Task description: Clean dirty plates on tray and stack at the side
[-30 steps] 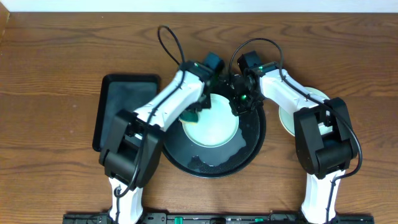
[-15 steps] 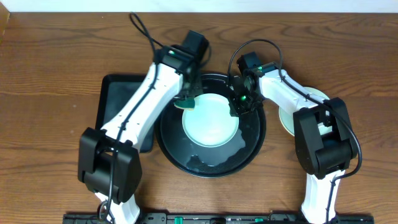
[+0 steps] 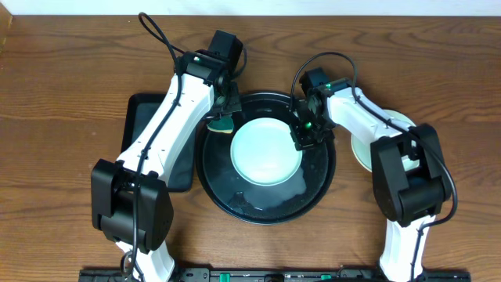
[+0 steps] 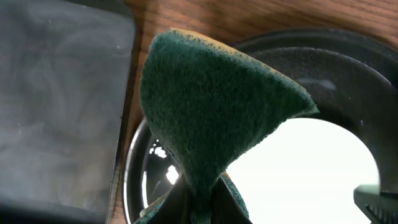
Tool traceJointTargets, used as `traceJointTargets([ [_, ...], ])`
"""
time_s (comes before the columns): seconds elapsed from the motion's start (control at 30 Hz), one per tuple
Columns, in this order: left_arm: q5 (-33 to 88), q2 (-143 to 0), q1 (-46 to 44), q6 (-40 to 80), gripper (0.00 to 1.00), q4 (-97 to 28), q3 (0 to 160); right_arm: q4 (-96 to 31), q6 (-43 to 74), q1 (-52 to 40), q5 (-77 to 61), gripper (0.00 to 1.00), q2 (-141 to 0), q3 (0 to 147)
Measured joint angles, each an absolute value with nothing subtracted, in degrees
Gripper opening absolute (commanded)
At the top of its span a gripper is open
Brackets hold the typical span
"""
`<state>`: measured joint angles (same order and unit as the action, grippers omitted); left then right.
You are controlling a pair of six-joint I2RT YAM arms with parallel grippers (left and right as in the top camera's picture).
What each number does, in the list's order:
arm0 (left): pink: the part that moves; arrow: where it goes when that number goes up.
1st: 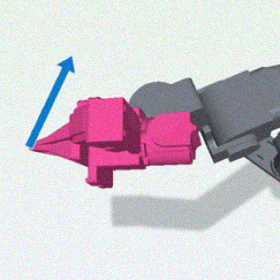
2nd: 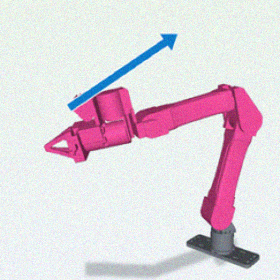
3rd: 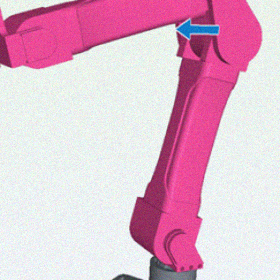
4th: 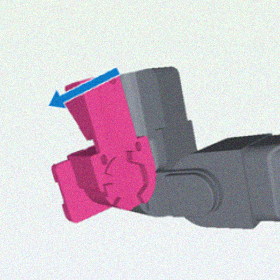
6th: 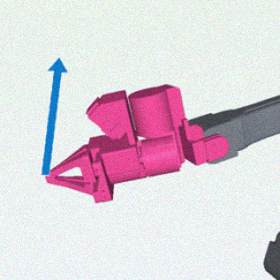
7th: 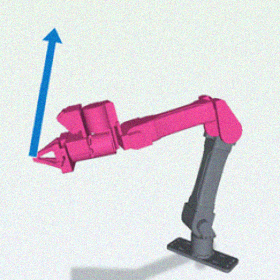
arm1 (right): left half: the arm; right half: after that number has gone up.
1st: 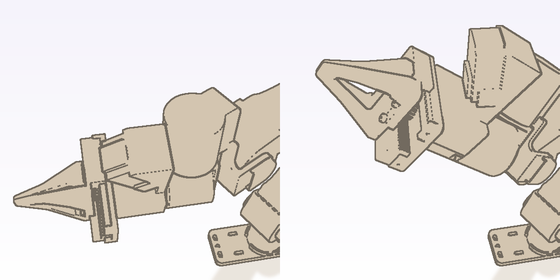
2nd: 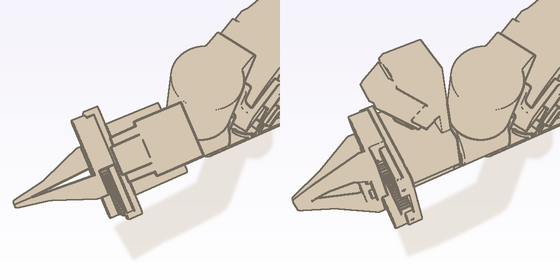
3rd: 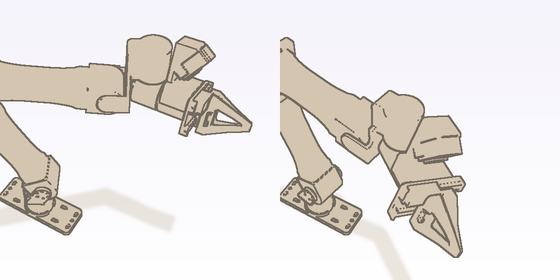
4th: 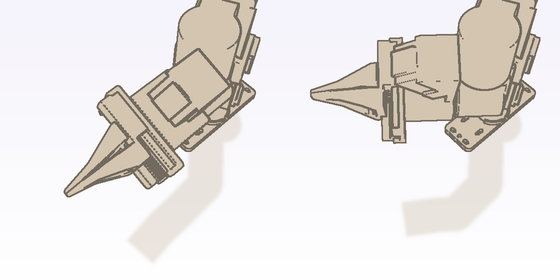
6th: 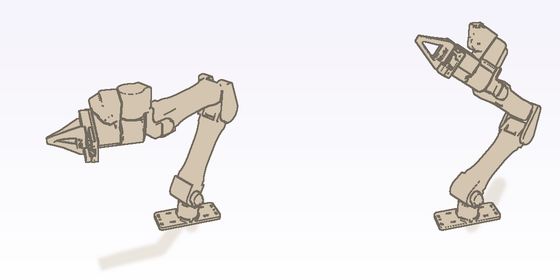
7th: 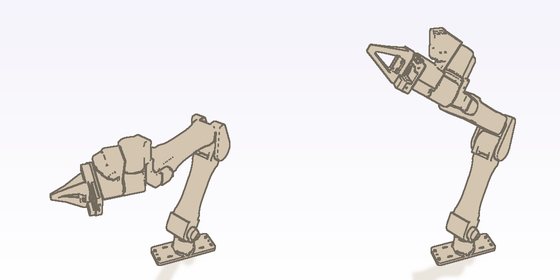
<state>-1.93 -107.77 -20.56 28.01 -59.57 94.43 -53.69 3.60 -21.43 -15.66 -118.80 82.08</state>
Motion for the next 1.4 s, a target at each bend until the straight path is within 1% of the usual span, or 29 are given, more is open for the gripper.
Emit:
traceJointTargets([
  [0.1,-1.85,-107.77,-20.56,28.01,0.08,-59.57,94.43,-54.87,3.70,-21.65,-10.48,0.01,-114.85,80.90],
  [0.23,-1.85,-107.77,-20.56,27.99,0.08,-59.46,94.43,-55.05,3.95,-22.83,0.19,0.01,-106.08,80.84],
  [0.33,-1.85,-107.77,-20.56,27.99,0.08,-59.33,94.43,-55.02,4.19,-24.77,8.14,0.01,-100.38,80.88],
  [0.47,-1.85,-107.77,-20.56,28.01,0.08,-59.33,94.43,-55.07,4.34,-28.12,16.43,0.01,-96.29,80.88],
  [0.63,-1.85,-107.77,-20.56,27.99,0.08,-59.33,94.43,-55.09,4.49,-31.86,24.49,0.01,-94.26,80.88],
  [1.07,-1.85,-107.77,-20.56,27.99,0.08,-59.33,94.43,-55.09,4.86,-45.17,50.28,0.01,-92.75,80.88],
  [1.4,-1.85,-107.77,-20.56,27.99,0.08,-59.33,94.43,-55.09,6.20,-50.92,66.00,0.01,-92.71,80.88],
])
